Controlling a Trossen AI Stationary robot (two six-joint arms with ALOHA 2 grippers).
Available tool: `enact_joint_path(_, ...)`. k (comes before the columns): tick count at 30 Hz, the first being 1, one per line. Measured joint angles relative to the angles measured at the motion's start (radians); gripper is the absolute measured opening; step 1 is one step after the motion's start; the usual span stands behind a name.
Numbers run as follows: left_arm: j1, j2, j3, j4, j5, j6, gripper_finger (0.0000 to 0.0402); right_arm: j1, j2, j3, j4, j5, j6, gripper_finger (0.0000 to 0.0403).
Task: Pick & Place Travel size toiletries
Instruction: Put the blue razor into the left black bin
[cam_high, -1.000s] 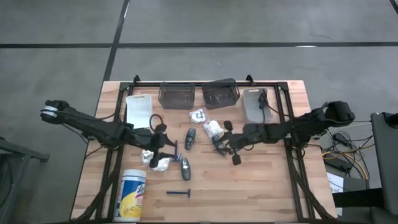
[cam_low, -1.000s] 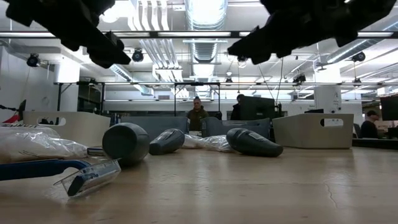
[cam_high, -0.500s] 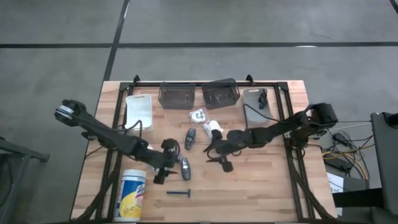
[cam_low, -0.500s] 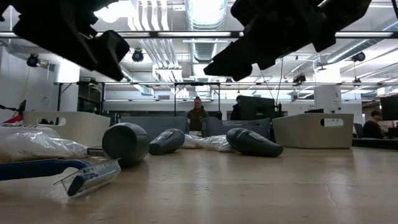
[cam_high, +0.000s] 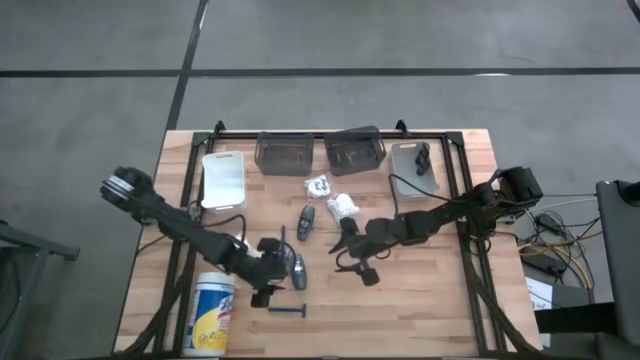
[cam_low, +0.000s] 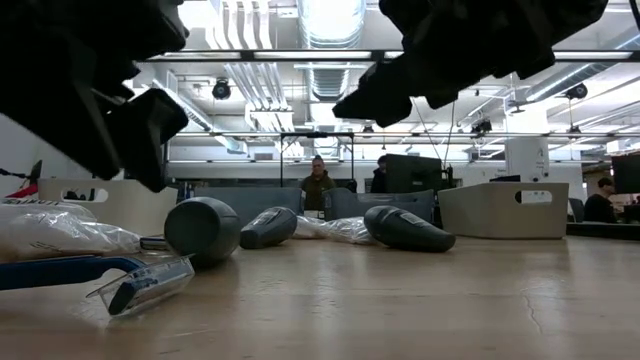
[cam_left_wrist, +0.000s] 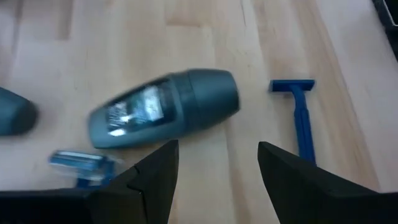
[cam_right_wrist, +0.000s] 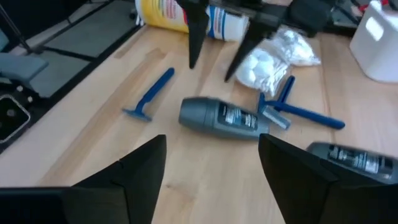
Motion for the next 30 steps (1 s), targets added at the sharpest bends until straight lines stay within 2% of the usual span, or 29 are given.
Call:
enact_joint_path(9, -0.094, 0.128, 0.008, 0.249, 0.023, -0.040, 0.0224, 0.000, 0.001, -0.011, -0.012, 0.004, 0.027, 0.0234)
enact_joint_path(16, -0.122, 0.260, 0.025, 0.267, 0.008, -0.105, 0.0224, 0.002, 0.001, -0.011, -0.012, 0.006, 0.050, 0.0215)
enact_joint_path(21, -0.122, 0.303, 0.058, 0.270, -0.001, -0.055, 0.0221, 0.002, 0.001, -0.011, -0.006, 0.006, 0.051, 0.0206)
enact_joint_path(25, -0.123, 0.295, 0.069, 0.238, -0.028, -0.036, 0.0193, 0.002, 0.001, -0.011, -0.006, 0.007, 0.052, 0.0203)
enact_joint_path(30, -0.122, 0.282, 0.067, 0.220, -0.032, -0.034, 0.0131, 0.002, 0.001, -0.011, -0.006, 0.008, 0.051, 0.0208)
